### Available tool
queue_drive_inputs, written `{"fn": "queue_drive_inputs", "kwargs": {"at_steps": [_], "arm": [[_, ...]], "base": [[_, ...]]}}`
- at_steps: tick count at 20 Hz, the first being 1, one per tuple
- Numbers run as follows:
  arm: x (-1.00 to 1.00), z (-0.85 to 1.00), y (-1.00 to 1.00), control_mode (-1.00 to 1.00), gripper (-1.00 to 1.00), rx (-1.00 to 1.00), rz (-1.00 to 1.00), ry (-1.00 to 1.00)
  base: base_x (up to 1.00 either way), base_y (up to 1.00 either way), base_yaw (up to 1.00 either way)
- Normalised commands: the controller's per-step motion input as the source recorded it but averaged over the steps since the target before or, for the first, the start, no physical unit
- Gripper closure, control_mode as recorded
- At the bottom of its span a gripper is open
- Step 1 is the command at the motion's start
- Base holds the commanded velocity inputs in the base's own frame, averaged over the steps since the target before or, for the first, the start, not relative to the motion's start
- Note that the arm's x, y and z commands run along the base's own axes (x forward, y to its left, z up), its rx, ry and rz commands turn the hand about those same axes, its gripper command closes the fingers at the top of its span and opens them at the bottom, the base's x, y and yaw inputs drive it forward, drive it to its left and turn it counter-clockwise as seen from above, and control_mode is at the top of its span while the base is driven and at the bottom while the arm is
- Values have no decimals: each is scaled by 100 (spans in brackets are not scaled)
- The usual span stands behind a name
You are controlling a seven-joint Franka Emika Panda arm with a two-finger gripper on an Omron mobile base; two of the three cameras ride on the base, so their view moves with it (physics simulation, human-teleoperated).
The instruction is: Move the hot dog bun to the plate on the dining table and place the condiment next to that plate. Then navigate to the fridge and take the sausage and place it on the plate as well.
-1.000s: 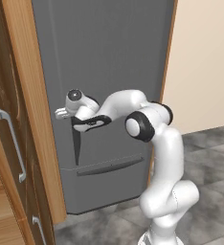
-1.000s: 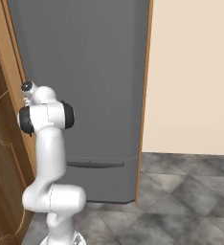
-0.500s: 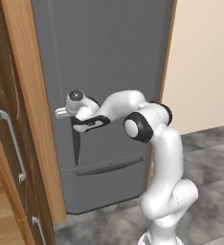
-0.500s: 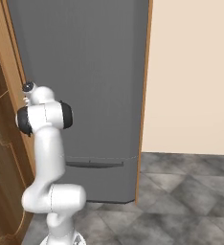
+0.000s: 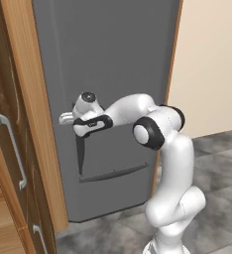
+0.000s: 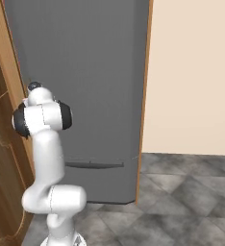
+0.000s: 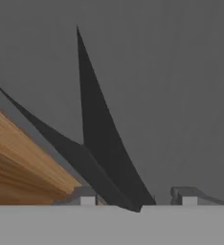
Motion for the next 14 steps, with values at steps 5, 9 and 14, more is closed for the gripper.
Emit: {"fn": "queue_drive_inputs", "kwargs": {"at_steps": [5, 9, 14], "arm": [[-100, -3, -5, -100, 100, 2, 4, -2], [-100, 0, -38, -100, 100, 0, 0, -6], [-100, 0, -63, -100, 100, 0, 0, -6]], "base": [[0, 0, 0], [0, 0, 0], [0, 0, 0]]}}
